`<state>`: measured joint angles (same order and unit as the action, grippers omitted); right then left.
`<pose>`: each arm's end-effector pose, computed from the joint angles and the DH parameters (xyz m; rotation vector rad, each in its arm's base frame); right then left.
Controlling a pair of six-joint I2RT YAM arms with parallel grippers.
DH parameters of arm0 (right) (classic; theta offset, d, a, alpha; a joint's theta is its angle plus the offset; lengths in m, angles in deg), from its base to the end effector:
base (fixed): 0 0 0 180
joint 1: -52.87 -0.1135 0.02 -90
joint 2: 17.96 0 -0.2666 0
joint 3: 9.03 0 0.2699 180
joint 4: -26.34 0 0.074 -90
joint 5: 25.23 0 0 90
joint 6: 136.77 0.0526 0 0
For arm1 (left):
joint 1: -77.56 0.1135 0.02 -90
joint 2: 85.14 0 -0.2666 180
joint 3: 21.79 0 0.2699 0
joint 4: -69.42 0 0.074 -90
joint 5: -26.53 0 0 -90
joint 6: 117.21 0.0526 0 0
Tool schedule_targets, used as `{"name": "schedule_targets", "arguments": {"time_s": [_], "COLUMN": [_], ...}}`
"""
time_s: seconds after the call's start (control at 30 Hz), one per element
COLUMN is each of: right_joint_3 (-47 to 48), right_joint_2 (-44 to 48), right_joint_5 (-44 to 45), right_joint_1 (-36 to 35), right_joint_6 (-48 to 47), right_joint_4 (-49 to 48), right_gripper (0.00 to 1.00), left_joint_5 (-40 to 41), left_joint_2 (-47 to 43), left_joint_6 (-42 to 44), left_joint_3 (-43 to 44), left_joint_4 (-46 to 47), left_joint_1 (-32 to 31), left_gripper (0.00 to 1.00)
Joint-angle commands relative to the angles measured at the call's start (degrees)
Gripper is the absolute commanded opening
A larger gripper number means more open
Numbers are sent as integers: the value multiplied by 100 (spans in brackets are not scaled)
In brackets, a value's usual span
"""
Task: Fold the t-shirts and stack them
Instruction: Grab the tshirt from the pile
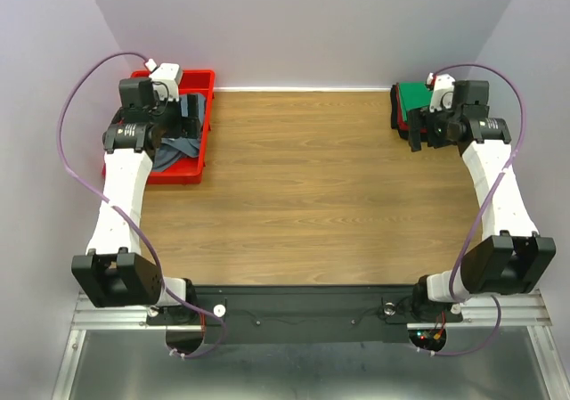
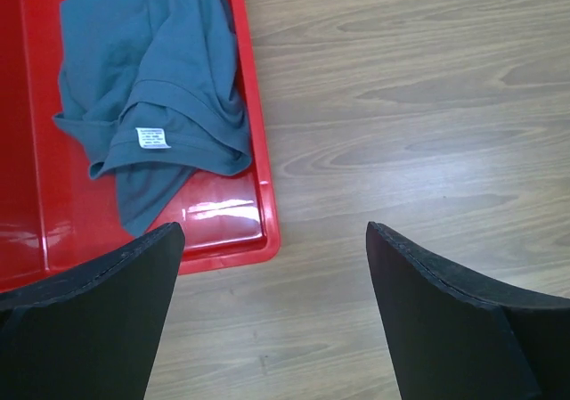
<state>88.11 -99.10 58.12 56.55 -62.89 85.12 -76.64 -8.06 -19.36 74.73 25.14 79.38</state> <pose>0.3308 -0.0152 0.3656 -0.3087 2.2909 -0.0414 0.3288 -0.0015 0.4106 0.2511 1.9784 -0.1216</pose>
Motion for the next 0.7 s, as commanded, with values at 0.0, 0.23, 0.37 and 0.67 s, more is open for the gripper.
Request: {"name": "schedule_targets", "arguments": {"time_s": [0.0,0.23,0.37,0.67], "right_joint_3": [254,298,351,580], "right_joint_2": [-103,-314,-525,-955], "right_joint_5": [-3,-64,-55,-20], "right_joint_1": [1,1,1,1], "right_joint_6": [-5,-110,-128,-128], "right_joint_4": [126,214,214,223], "right_gripper": [100,100,100,100], "left_joint_5": [402,649,781,947], "left_joint_2": [289,1783,2792,4261], "left_joint_6": [268,839,1041,1139], "left_joint_3": [298,1439,2308,3084], "left_joint_4": [235,-2,-160,-231], "left_joint_1": [2,257,353,485], "left_gripper": [96,96,94,91]}}
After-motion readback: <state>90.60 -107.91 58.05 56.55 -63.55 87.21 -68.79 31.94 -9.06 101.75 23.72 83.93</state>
